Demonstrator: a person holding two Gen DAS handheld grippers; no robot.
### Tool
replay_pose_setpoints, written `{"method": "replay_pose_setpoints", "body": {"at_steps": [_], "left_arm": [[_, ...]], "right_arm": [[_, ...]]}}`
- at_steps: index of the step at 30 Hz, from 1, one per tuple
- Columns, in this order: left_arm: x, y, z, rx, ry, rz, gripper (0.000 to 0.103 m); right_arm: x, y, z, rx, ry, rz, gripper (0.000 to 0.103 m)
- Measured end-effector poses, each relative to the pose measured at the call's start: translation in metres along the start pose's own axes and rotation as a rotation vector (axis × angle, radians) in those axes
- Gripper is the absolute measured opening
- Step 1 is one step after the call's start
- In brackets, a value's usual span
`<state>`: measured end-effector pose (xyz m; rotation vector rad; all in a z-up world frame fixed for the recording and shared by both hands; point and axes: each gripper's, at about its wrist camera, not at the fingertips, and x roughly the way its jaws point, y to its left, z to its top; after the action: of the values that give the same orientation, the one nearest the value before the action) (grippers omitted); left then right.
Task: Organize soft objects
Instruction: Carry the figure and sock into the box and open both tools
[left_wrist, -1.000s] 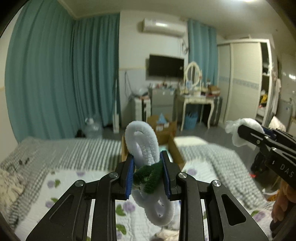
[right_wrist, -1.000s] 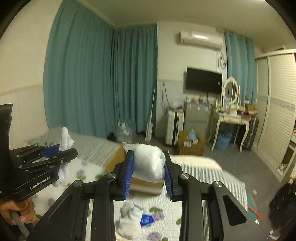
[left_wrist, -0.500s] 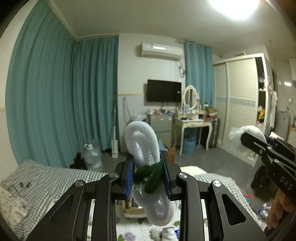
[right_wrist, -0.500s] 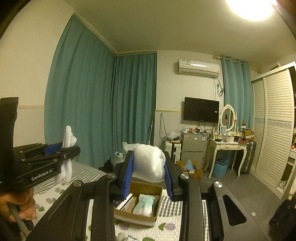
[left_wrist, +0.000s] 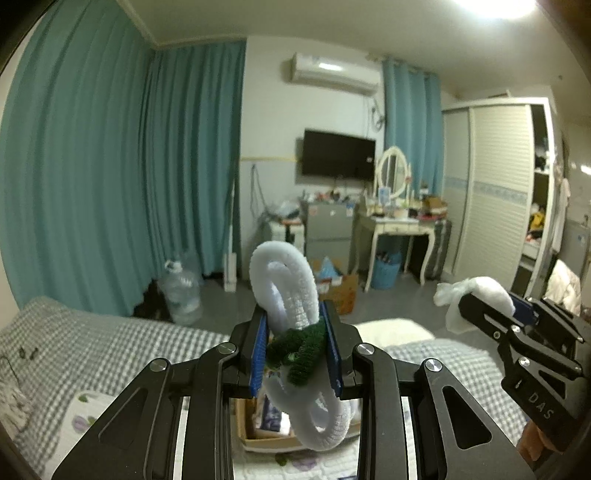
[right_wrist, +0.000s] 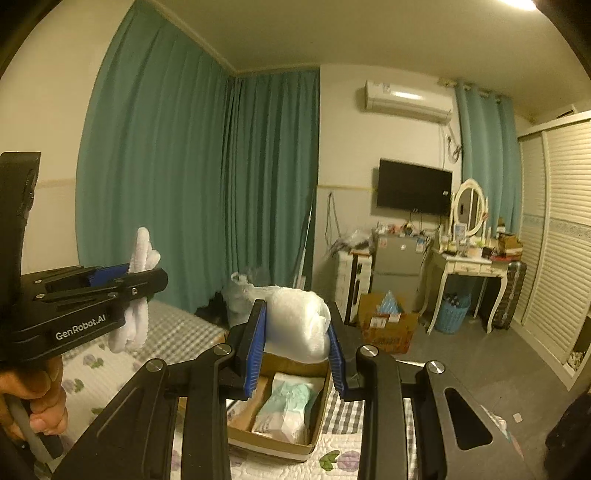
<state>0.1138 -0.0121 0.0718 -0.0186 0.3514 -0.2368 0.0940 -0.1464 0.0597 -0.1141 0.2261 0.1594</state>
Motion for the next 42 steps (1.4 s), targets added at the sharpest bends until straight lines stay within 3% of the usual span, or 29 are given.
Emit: {"method": "replay_pose_setpoints", "body": {"at_steps": [12, 16, 21, 30, 33, 35, 37, 42], "left_arm": [[0.126, 0.003, -0.070, -0.001, 0.227, 0.008, 0.027], [0.152, -0.001, -0.091, 0.008, 0.300, -0.005, 0.027], [0.174, -0.004, -0.109, 0.010, 0.370, -0.008, 0.029], [0.185, -0.008, -0.116, 0.058, 0.385, 0.029, 0.035], [0.183, -0.006, -0.113, 0.045, 0.381, 0.025, 0.043], [0.178, -0.004, -0.109, 0.032, 0.372, 0.031, 0.053], [0.172, -0.001, -0.101, 0.032, 0.338, 0.029, 0.056], [0.141, 0.003, -0.078, 0.021, 0.236, 0.025, 0.074]], "right_arm": [[0.139, -0.006, -0.089, -0.018, 0.258, 0.044, 0.030], [0.169, -0.008, -0.119, -0.025, 0.353, 0.049, 0.030], [0.188, -0.008, -0.139, -0.039, 0.399, 0.046, 0.030], [0.212, -0.011, -0.158, -0.052, 0.495, 0.031, 0.035], [0.211, -0.011, -0.153, -0.065, 0.472, 0.010, 0.040], [0.202, -0.008, -0.149, -0.074, 0.444, -0.001, 0.048], [0.196, -0.010, -0.142, -0.081, 0.419, -0.018, 0.055], [0.168, -0.016, -0.124, -0.064, 0.360, -0.039, 0.056]]}}
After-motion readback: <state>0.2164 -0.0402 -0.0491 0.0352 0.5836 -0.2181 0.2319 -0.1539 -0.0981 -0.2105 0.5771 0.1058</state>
